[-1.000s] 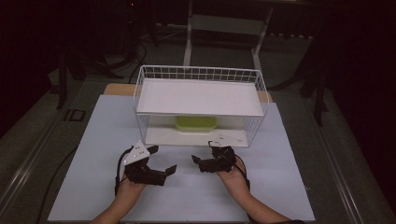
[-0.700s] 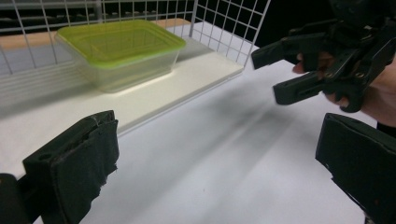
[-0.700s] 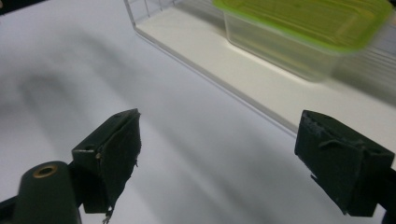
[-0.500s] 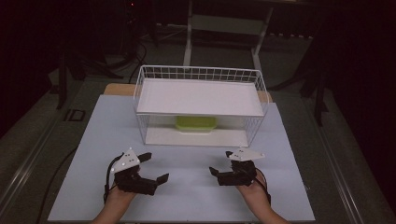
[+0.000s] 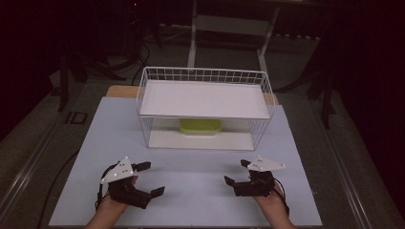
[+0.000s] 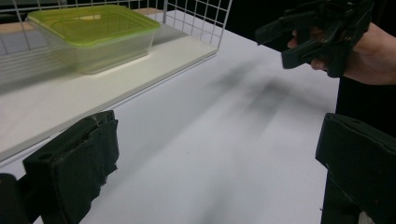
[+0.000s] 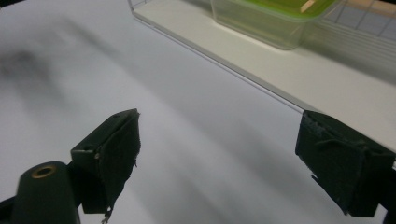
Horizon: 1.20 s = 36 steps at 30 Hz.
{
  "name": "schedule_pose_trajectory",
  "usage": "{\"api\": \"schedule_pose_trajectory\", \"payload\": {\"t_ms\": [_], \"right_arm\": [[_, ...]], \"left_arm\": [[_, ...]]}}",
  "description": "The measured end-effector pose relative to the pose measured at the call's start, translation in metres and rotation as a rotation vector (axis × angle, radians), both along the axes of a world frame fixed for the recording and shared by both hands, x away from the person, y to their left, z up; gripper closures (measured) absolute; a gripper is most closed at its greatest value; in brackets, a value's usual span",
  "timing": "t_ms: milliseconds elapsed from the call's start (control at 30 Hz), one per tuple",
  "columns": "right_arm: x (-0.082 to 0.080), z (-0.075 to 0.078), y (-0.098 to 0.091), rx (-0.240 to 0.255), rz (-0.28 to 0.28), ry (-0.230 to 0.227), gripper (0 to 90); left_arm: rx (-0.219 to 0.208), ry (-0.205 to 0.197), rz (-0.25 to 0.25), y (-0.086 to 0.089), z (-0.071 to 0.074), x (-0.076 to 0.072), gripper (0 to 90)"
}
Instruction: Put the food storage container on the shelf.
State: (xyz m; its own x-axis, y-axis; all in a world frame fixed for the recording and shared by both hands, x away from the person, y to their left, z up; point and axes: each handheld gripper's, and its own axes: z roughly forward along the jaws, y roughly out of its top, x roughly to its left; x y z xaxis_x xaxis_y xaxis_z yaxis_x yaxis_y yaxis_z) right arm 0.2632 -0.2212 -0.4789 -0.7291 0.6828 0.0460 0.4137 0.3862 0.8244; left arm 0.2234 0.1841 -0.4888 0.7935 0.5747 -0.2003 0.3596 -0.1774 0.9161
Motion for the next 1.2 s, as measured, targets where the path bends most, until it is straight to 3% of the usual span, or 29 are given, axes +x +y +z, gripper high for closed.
{"api": "schedule_pose_trajectory", "payload": {"t_ms": [200, 400, 700, 867, 1033, 1200], "right_arm": [[-0.003, -0.001, -0.014, 0.022, 0.008, 0.005, 13.9], [-0.003, -0.011, -0.023, 0.038, -0.006, 0.026, 13.9], [0.008, -0.011, -0.042, 0.040, -0.010, -0.035, 13.9], [0.011, -0.014, -0.047, 0.071, 0.027, 0.003, 13.9], [0.009, -0.015, -0.042, 0.061, 0.066, 0.007, 14.0], [0.009, -0.017, -0.041, 0.091, 0.081, 0.033, 14.0]], "left_arm": [[-0.024, 0.004, 0.012, 0.004, -0.004, -0.001, 0.1], [-0.030, 0.012, 0.019, 0.006, -0.008, 0.000, 0.1], [-0.017, 0.017, -0.001, 0.007, -0.013, 0.000, 0.1], [-0.012, 0.037, 0.000, 0.009, -0.017, 0.002, 0.1], [-0.011, 0.031, -0.010, 0.008, -0.017, 0.002, 0.1], [-0.041, 0.029, -0.022, 0.008, -0.016, 0.002, 0.1]]}}
